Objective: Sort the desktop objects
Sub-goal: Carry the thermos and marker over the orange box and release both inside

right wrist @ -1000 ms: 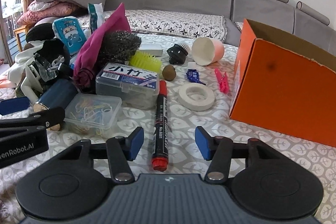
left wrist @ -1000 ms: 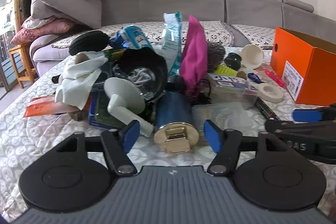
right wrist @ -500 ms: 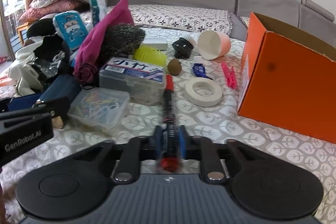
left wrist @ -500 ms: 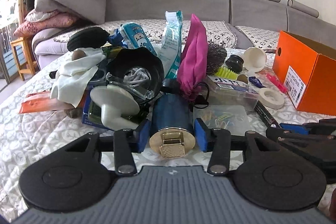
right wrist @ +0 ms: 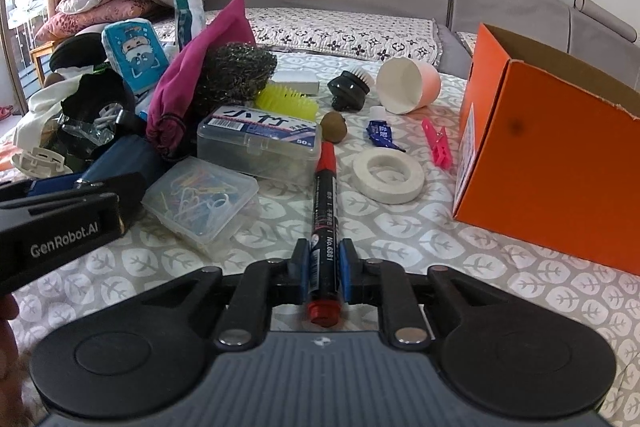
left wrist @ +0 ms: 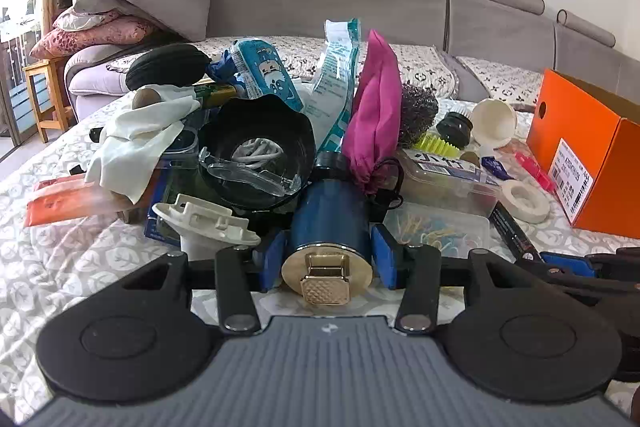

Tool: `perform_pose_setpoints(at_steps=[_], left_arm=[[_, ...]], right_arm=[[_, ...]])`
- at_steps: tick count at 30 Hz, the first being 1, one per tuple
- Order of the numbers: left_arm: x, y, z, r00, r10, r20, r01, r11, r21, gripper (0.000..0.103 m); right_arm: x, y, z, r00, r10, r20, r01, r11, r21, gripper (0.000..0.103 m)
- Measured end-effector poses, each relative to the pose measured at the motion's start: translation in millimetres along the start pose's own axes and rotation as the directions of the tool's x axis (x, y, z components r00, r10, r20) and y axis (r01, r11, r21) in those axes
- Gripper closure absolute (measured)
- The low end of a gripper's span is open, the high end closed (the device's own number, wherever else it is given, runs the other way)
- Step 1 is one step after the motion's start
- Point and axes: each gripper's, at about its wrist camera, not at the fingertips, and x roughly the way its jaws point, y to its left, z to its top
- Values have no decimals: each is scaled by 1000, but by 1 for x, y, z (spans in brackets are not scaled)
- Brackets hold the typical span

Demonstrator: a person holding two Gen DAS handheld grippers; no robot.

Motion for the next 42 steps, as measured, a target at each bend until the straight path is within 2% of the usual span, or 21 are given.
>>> perform_pose_setpoints(at_steps=[3, 6, 13, 21, 27, 35, 42], left_arm=[[-2, -1, 1, 1000, -8, -5, 8, 1000, 7, 57], [-8, -5, -1, 1000, -25, 12, 25, 999, 29, 57], [-25, -17, 2, 995, -66, 71, 62, 996, 59, 57], [-39, -26, 11, 984, -103, 147, 92, 992, 83, 57], [-40, -32, 24, 986, -99, 136, 93, 995, 47, 57], [-46, -57, 39, 982, -88, 166, 82, 996, 43, 57], [-44, -91, 61, 970, -113, 213, 103, 993, 58, 57]], right_arm=[[-6, -2, 1, 1000, 9, 6, -10, 1000, 21, 89], [-19, -2, 4, 999, -3, 49, 3, 1000, 7, 89], [-39, -7, 7, 996, -12, 93, 12, 1000, 6, 89], [-65, -10, 15, 983, -15, 182, 14, 1000, 7, 89], [-74, -15, 22, 976, -7, 219, 0, 999, 32, 89], [-92, -32, 32, 956, -34, 291, 5, 995, 100, 89], [-106, -70, 42, 929, -116, 351, 47, 979, 198, 89]])
